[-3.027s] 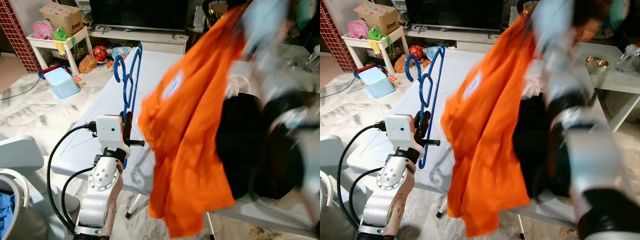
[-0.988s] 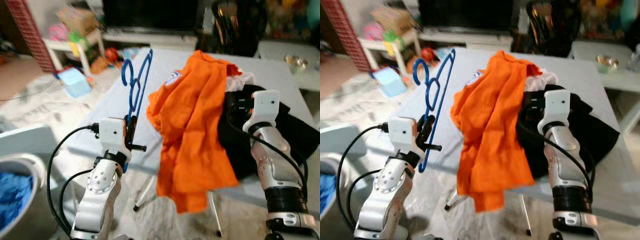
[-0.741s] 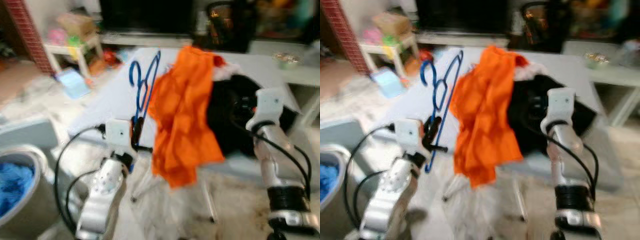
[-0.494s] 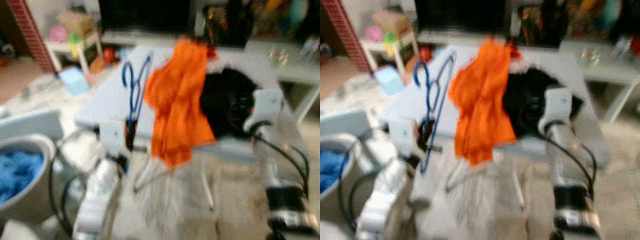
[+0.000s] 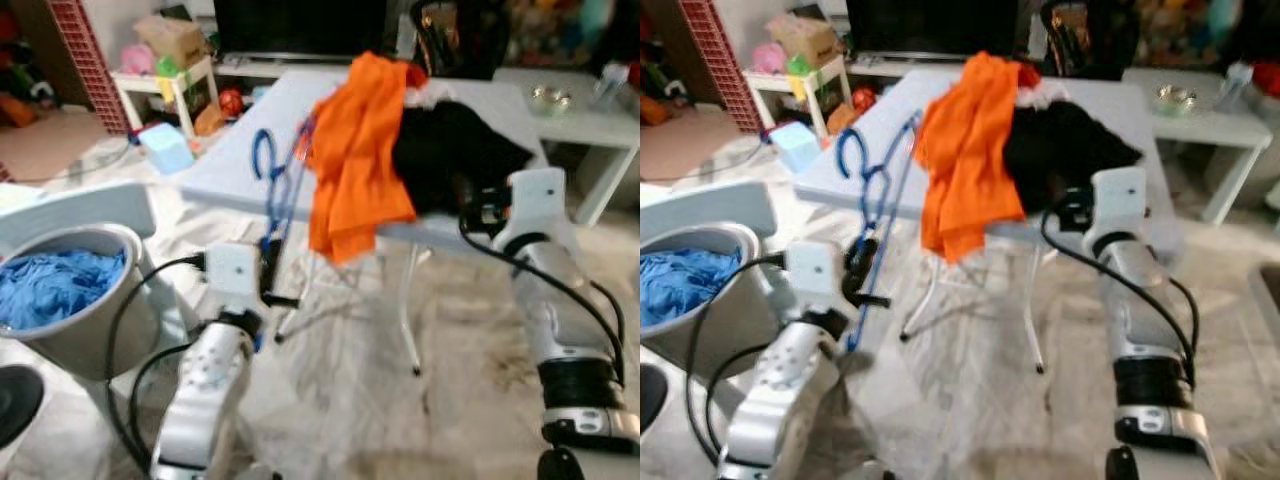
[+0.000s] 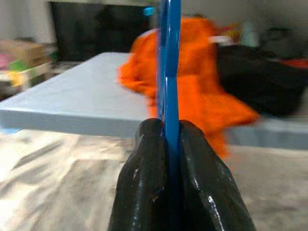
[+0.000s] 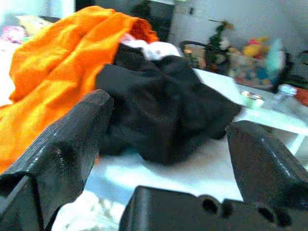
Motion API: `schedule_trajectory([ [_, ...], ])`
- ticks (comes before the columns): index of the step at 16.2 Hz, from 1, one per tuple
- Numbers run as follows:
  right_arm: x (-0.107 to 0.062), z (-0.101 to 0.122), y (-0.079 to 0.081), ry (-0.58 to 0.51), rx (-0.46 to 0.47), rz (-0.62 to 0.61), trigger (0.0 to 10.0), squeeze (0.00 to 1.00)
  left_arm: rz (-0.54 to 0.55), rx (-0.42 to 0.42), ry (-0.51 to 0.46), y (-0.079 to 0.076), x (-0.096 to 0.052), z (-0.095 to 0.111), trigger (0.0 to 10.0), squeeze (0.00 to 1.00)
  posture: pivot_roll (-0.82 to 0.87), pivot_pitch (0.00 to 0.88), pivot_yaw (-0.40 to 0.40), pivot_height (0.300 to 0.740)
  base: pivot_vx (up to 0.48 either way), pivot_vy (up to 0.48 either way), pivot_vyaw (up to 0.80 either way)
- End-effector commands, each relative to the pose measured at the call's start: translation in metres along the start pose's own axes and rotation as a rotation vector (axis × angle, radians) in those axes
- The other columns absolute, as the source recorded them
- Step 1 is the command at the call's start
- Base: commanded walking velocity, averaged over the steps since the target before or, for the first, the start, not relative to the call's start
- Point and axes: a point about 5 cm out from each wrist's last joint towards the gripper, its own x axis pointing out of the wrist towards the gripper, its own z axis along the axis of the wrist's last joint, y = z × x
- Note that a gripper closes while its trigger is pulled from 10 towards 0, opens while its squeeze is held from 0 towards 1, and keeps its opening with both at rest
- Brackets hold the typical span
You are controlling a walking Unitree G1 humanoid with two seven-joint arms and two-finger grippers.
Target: Hang hanger
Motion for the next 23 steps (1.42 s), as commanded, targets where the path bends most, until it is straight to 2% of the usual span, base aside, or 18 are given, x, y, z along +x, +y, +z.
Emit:
schedule_trajectory([
  [1, 0.002, 0.003, 0.004, -0.006, -0.009, 0.023, 10.0, 1.00, 0.012, 0.009, -0.018, 0.003, 0.000, 0.006, 10.0, 0.00, -0.08, 0.000, -0.005, 0.740, -0.337, 0.000, 0.00],
  [3, 0.001, -0.001, 0.008, 0.011, -0.032, 0.063, 10.0, 1.00, 0.003, -0.002, -0.010, 0.002, 0.000, 0.004, 10.0, 0.00, -0.08, 0.000, -0.004, 0.740, -0.131, 0.000, 0.00],
  [4, 0.000, -0.003, 0.012, 0.018, -0.053, 0.111, 10.0, 1.00, -0.032, -0.002, 0.022, 0.001, 0.001, -0.001, 10.0, 0.00, -0.09, 0.000, -0.002, 0.740, 0.000, 0.000, 0.00],
  [5, -0.002, -0.004, 0.016, 0.023, -0.097, 0.185, 10.0, 0.65, -0.088, 0.001, 0.073, 0.001, 0.002, -0.008, 10.0, 0.00, -0.09, 0.000, -0.002, 0.740, 0.000, 0.000, 0.00],
  [6, -0.002, -0.004, 0.016, 0.023, -0.115, 0.200, 10.0, 0.17, -0.109, -0.004, 0.086, 0.002, 0.002, -0.010, 10.0, 0.00, -0.09, 0.000, -0.002, 0.740, 0.000, 0.000, 0.00],
  [7, -0.003, -0.004, 0.015, 0.023, -0.147, 0.223, 10.0, 0.00, -0.146, 0.009, 0.118, 0.004, 0.003, -0.015, 10.0, 0.00, -0.10, 0.000, -0.002, 0.740, 0.000, 0.000, 0.00],
  [8, -0.002, -0.003, 0.014, 0.022, -0.157, 0.229, 10.0, 0.00, -0.171, 0.021, 0.139, 0.006, 0.003, -0.018, 10.0, 0.00, -0.10, 0.000, -0.002, 0.740, 0.000, 0.000, 0.00],
  [9, -0.001, -0.003, 0.010, 0.034, -0.187, 0.226, 10.0, 0.00, -0.245, 0.079, 0.176, 0.009, -0.003, -0.026, 10.0, 0.00, -0.10, 0.000, -0.002, 0.740, 0.000, 0.000, 0.00],
  [12, -0.002, -0.002, 0.007, 0.034, -0.203, 0.247, 10.0, 0.00, -0.387, 0.083, 0.257, 0.015, -0.011, -0.034, 10.0, 0.00, -0.10, 0.000, 0.002, 0.740, 0.000, 0.000, 0.00],
  [13, -0.002, -0.002, 0.007, 0.042, -0.233, 0.273, 10.0, 0.00, -0.448, 0.086, 0.290, 0.017, -0.013, -0.036, 10.0, 0.00, -0.10, 0.000, 0.002, 0.740, 0.000, 0.000, 0.00],
  [14, -0.005, -0.004, 0.008, 0.063, -0.309, 0.362, 10.0, 0.00, -0.564, 0.122, 0.325, 0.018, -0.017, -0.037, 10.0, 0.00, -0.10, 0.000, 0.004, 0.740, 0.000, 0.000, 0.00],
  [15, -0.012, -0.009, 0.010, 0.110, -0.394, 0.521, 10.0, 0.00, -0.670, 0.154, 0.354, 0.020, -0.020, -0.037, 10.0, 0.00, -0.11, 0.000, 0.005, 0.740, 0.000, 0.000, 0.00],
  [18, -0.025, -0.013, 0.003, 0.170, -0.577, 0.741, 10.0, 0.00, -0.761, 0.176, 0.377, 0.022, -0.022, -0.037, 10.0, 0.00, -0.12, 0.000, 0.007, 0.740, 0.000, 0.000, 0.00],
  [19, -0.030, -0.013, -0.007, 0.216, -0.700, 0.828, 10.0, 0.00, -0.823, 0.200, 0.399, 0.022, -0.025, -0.038, 10.0, 0.00, -0.12, 0.000, 0.009, 0.740, 0.000, 0.000, 0.00],
  [21, -0.031, -0.010, -0.017, 0.267, -0.785, 0.898, 10.0, 0.00, -0.875, 0.223, 0.423, 0.022, -0.030, -0.041, 10.0, 0.00, -0.12, 0.000, 0.012, 0.740, 0.000, 0.000, 0.00],
  [23, -0.037, -0.009, -0.019, 0.315, -0.852, 1.011, 10.0, 0.00, -0.905, 0.226, 0.428, 0.021, -0.032, -0.041, 10.0, 0.00, -0.12, 0.000, 0.012, 0.740, 0.000, 0.000, 0.00],
])
